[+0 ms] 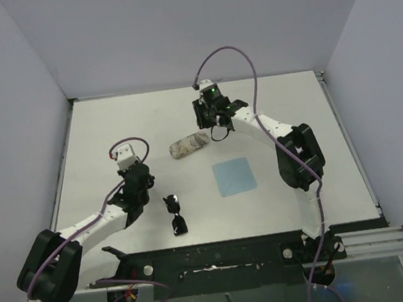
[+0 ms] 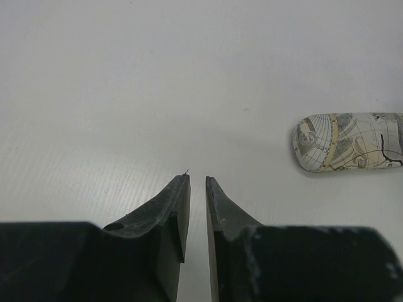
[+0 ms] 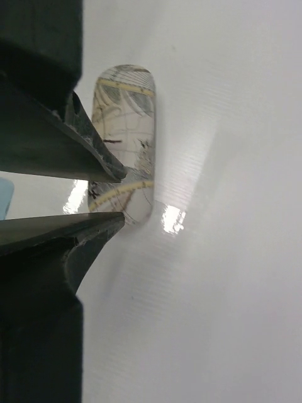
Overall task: Organize the sunglasses
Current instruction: Adjust the sunglasses case at the center of the board.
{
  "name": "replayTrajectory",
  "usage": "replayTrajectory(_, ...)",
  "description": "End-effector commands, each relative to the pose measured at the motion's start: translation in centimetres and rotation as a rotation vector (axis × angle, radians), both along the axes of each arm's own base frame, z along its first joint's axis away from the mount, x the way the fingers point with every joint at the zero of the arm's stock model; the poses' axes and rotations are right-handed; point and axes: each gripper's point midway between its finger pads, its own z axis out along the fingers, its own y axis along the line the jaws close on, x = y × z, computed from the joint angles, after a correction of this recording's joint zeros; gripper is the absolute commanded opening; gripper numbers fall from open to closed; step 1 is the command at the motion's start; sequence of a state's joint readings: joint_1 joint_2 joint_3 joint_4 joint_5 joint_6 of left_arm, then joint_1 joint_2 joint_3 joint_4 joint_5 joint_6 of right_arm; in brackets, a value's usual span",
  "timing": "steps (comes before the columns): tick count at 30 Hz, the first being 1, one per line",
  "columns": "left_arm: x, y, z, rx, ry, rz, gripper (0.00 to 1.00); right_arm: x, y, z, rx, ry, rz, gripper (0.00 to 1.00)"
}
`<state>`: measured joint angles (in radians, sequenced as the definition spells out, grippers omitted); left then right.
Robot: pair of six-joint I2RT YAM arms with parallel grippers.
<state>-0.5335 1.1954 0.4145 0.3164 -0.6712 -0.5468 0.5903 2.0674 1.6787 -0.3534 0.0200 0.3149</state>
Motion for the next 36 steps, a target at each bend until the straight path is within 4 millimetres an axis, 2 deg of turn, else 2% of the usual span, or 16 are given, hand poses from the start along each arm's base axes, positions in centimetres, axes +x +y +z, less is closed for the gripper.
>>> replayTrajectory(1,0.9,-0.4,1.3,-0.041,-0.06,0.0,0.16,4.0,-1.3,2.4,-0.009,-0.081,-0.031,0.28)
replayTrajectory(9,0.9,-0.2,1.0,-0.045,-0.057,-0.003,0.17,6.7,-1.1,1.6,-0.013,-0.084,-0.029,0.29)
replayTrajectory(16,1.0,-0.1,0.8,-0.054,-0.051,-0.009,0.17,6.9,-0.1,-0.2,-0.001,-0.055,-0.011,0.29)
replayTrajectory(30,1.1,-0.4,0.7,-0.06,-0.048,-0.02,0.17,3.9,2.1,-4.2,-0.033,0.017,0.053,0.29)
replayTrajectory(36,1.1,-0.4,0.7,-0.06,-0.046,-0.021,0.17,1.6,2.4,-5.4,-0.045,0.053,0.069,0.29)
